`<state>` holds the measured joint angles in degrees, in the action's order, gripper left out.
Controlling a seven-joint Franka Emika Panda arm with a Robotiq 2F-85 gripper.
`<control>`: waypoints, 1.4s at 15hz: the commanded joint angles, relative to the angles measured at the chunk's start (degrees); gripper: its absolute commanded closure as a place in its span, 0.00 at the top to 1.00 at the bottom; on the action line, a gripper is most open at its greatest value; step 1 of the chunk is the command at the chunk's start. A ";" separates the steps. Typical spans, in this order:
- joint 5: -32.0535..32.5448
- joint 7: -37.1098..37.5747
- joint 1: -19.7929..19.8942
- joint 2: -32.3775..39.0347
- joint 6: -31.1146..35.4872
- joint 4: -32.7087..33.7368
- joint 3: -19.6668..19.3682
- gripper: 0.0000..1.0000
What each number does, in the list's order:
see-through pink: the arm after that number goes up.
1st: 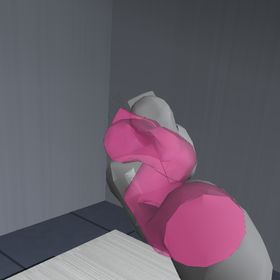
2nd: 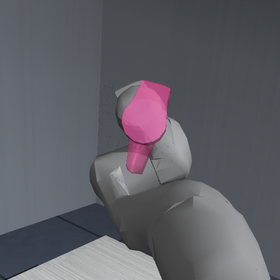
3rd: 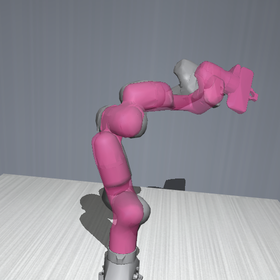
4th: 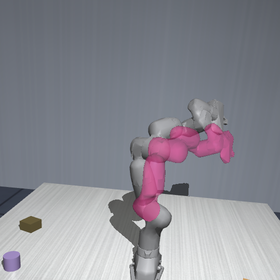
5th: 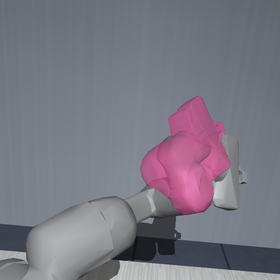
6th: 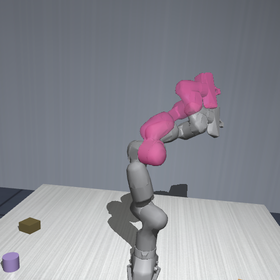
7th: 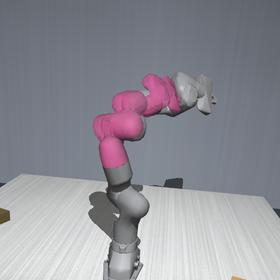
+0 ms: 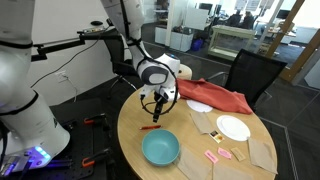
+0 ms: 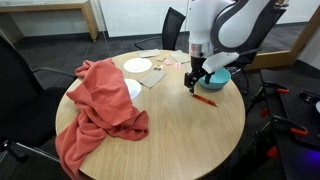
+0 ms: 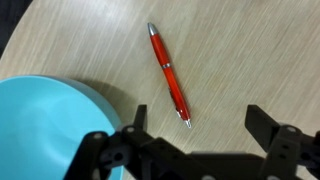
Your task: Put the pen in the bowl
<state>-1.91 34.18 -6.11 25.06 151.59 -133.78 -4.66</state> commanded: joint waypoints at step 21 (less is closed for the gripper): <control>-0.33 1.59 -8.03 13.17 3.90 8.14 -5.98 0.46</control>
<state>-1.93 34.20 -13.19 37.30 154.98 -126.52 -9.74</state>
